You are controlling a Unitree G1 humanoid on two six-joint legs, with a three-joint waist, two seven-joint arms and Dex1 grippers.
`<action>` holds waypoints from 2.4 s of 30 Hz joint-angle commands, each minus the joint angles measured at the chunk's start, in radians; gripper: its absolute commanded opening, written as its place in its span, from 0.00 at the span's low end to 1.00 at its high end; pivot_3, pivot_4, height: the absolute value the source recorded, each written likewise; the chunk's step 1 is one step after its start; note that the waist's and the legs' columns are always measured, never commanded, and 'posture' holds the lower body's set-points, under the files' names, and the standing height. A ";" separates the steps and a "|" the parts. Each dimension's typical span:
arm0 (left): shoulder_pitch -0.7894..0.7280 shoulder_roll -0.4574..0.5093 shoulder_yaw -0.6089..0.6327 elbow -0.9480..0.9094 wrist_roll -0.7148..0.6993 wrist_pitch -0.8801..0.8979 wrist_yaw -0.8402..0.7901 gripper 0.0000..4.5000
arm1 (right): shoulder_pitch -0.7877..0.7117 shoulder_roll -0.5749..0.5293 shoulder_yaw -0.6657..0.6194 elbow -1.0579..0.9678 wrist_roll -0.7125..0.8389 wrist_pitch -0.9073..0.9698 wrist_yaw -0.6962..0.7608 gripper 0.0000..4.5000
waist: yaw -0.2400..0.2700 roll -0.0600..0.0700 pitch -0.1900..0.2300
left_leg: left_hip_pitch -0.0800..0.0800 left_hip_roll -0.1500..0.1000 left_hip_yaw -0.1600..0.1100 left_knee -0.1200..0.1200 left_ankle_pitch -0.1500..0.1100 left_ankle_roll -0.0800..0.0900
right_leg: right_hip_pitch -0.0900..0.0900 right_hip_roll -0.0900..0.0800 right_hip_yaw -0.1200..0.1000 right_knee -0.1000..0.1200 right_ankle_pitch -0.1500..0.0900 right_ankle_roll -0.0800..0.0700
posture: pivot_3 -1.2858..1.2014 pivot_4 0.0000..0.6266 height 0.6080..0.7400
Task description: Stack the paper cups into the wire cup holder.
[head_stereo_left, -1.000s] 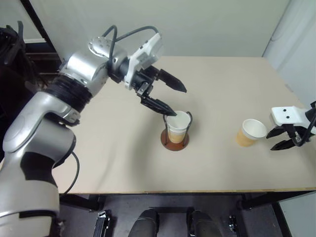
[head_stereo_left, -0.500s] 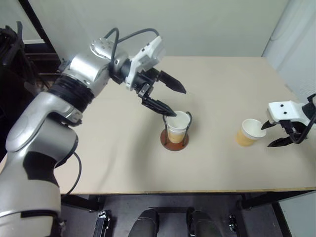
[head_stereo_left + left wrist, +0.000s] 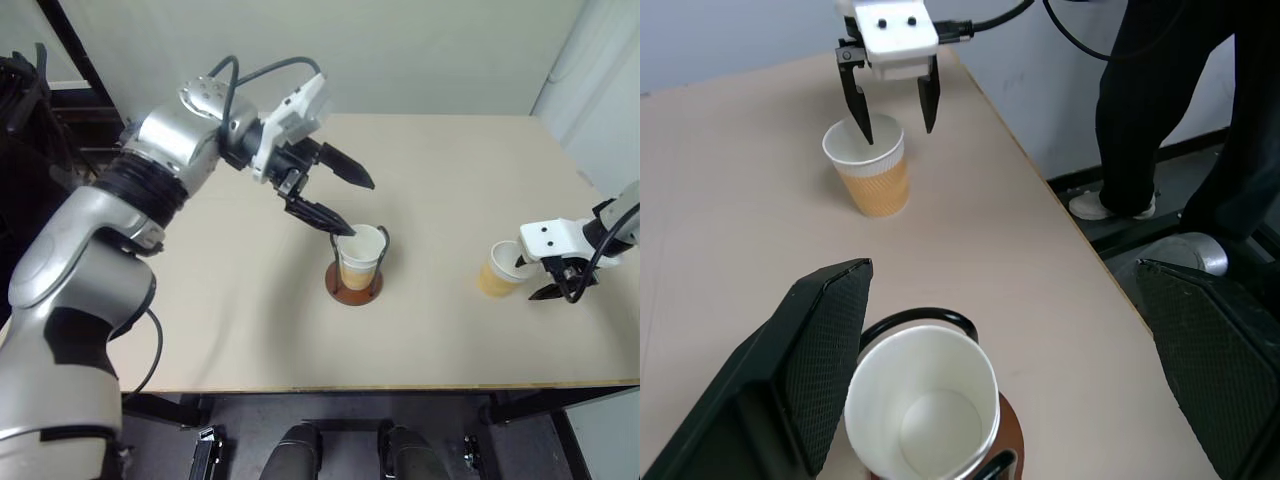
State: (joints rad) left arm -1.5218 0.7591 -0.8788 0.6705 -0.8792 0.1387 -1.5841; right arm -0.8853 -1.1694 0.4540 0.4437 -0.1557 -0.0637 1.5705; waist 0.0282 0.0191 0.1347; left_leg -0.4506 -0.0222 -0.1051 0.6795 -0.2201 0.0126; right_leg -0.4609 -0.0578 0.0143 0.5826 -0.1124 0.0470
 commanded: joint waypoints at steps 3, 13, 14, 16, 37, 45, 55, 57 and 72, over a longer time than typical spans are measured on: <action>-0.016 0.015 0.022 -0.018 -0.007 -0.002 -0.030 1.00 | -0.039 0.027 -0.045 0.045 -0.047 -0.057 -0.011 0.57 | -0.001 0.000 0.000 | 0.000 0.000 0.000 0.000 0.000 0.000 | 0.000 0.000 0.000 0.000 0.000 0.000 | 0.52 0.24 1.00; 0.014 0.016 0.056 -0.017 -0.023 -0.014 -0.030 1.00 | -0.063 0.045 -0.064 0.061 -0.067 -0.075 0.005 0.01 | -0.001 0.001 0.000 | 0.000 0.000 0.000 0.000 0.000 0.000 | 0.000 0.000 0.000 0.000 0.000 0.000 | 0.52 0.24 1.00; 0.028 0.020 0.064 -0.019 -0.025 -0.013 -0.030 1.00 | -0.062 0.043 -0.069 0.049 -0.062 -0.068 0.014 0.01 | -0.001 0.001 0.000 | 0.000 0.000 0.000 0.000 0.000 0.000 | 0.000 0.000 0.000 0.000 0.000 -0.001 | 0.52 0.24 1.00; 0.051 0.030 0.075 -0.024 -0.026 -0.012 -0.030 1.00 | -0.060 0.042 -0.077 0.029 -0.055 -0.056 0.027 0.01 | -0.002 0.001 0.000 | 0.000 0.000 0.000 0.000 0.000 0.000 | 0.000 0.000 0.000 0.000 0.000 -0.001 | 0.52 0.24 1.00; 0.414 0.253 0.197 -0.097 0.053 -0.203 -0.030 1.00 | -0.256 0.044 -0.023 -0.194 0.074 0.126 0.044 0.01 | -0.009 0.005 0.000 | 0.001 0.000 -0.002 -0.002 0.002 -0.003 | -0.001 0.001 0.000 0.002 0.002 -0.005 | 0.52 0.24 1.00; 0.450 0.237 0.203 -0.074 0.052 -0.224 -0.030 1.00 | -0.484 0.110 0.106 -0.164 0.132 0.154 0.044 0.01 | -0.016 0.005 0.001 | 0.000 0.000 -0.002 -0.004 0.004 -0.006 | -0.007 0.001 -0.001 0.009 0.000 -0.008 | 0.52 0.24 1.00; 0.464 0.219 0.187 -0.075 0.048 -0.237 -0.030 1.00 | -0.599 0.129 0.252 -0.359 0.342 0.312 0.044 0.01 | -0.015 0.005 0.001 | 0.000 0.001 -0.003 -0.013 0.006 -0.010 | -0.012 0.001 -0.003 0.010 -0.005 -0.014 | 0.52 0.24 1.00; 0.470 0.215 0.182 -0.078 0.045 -0.241 -0.030 1.00 | -0.620 0.153 0.268 -0.356 0.341 0.310 0.044 0.01 | -0.017 0.005 0.001 | 0.000 0.001 -0.003 -0.014 0.006 -0.010 | -0.013 0.001 -0.003 0.010 -0.006 -0.014 | 0.52 0.24 1.00; 0.484 0.188 0.211 -0.155 0.049 -0.209 -0.030 1.00 | -0.674 0.288 0.316 -0.262 0.297 0.242 0.044 0.01 | -0.017 0.005 0.001 | 0.000 0.003 -0.005 -0.014 0.007 -0.012 | -0.013 0.001 -0.007 0.013 -0.006 -0.017 | 0.52 0.24 1.00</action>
State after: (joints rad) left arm -1.0256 0.9396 -0.7074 0.5426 -0.8234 -0.0776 -1.5839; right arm -1.5165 -0.8901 0.7733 0.1752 0.1516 0.1962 1.6106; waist 0.0108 0.0242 0.1353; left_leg -0.4507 -0.0192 -0.1096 0.6657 -0.2131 -0.0001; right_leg -0.4739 -0.0570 0.0070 0.5955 -0.1179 0.0293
